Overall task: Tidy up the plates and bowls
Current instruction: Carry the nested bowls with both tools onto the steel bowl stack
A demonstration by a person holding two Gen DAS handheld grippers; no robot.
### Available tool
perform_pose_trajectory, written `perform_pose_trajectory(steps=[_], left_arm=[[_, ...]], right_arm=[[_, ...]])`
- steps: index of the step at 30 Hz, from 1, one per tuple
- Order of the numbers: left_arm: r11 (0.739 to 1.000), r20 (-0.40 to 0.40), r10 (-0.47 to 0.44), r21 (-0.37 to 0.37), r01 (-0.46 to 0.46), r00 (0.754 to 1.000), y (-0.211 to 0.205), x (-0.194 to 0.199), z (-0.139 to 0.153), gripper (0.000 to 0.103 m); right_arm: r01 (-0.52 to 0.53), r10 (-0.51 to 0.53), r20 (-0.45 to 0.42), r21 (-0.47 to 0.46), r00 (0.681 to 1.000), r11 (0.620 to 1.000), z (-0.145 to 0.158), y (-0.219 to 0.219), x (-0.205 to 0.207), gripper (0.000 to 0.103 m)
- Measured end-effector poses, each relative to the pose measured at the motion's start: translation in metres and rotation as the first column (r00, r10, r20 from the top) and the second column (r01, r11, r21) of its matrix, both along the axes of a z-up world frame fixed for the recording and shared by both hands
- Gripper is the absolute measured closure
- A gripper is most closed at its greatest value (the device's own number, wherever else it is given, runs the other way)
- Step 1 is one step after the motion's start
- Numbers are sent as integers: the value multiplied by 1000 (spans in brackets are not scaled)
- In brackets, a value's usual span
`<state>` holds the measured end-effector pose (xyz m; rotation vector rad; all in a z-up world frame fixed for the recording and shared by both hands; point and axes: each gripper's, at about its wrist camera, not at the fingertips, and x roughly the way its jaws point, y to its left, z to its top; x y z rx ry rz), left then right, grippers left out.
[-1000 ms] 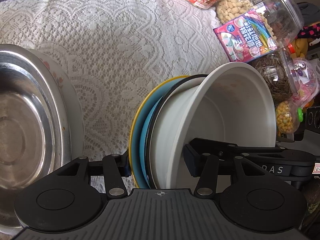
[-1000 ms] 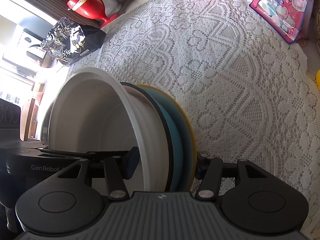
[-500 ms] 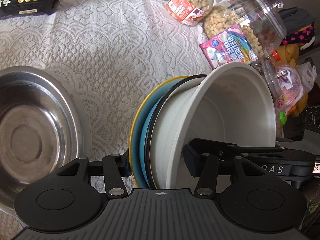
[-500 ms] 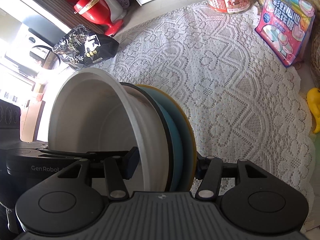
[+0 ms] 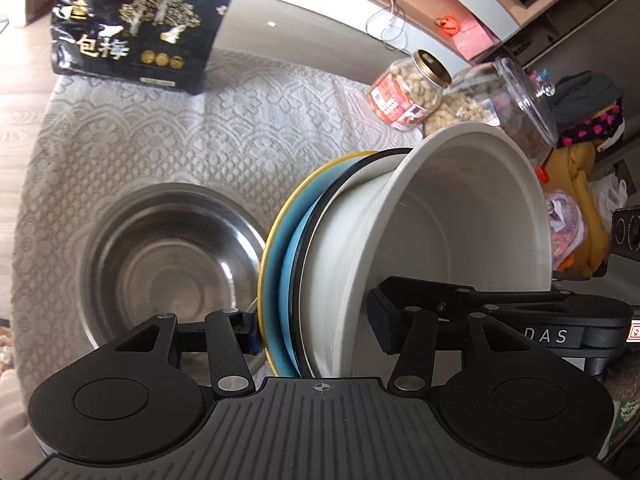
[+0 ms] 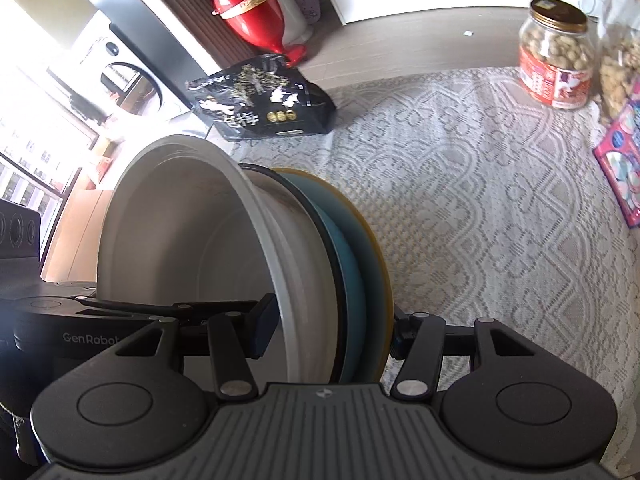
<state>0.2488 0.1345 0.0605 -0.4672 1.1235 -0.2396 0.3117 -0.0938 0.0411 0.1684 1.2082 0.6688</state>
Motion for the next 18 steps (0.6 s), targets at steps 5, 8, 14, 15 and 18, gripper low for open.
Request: perform_pose_trajectory(steps=[5,8,14,15,18], left_arm=[[996,-47,79,36,-77,996,45,-15,-2,49],[993,-97,114,36,-111,989,69,-19,-16,50],[993,-200,112,-4,-115,973,90,-8,-56,51],[995,-203,100,-6,-103,974,89,-6,-61,51],[997,-213,74,-20,-80,974,89,1,-72,51]], right_arm=[[-92,93,-66,27,993,995,-12,55,5,49],[-130,132,-112,23,985,991,-27,79,8,49],[-145,138,-215,-18,967,989,-67,101,17,48],[-144,135,-228,-23,964,989,-73,100,21,48],[-140,126,-250,-41,960,989,-84,99,28,48]])
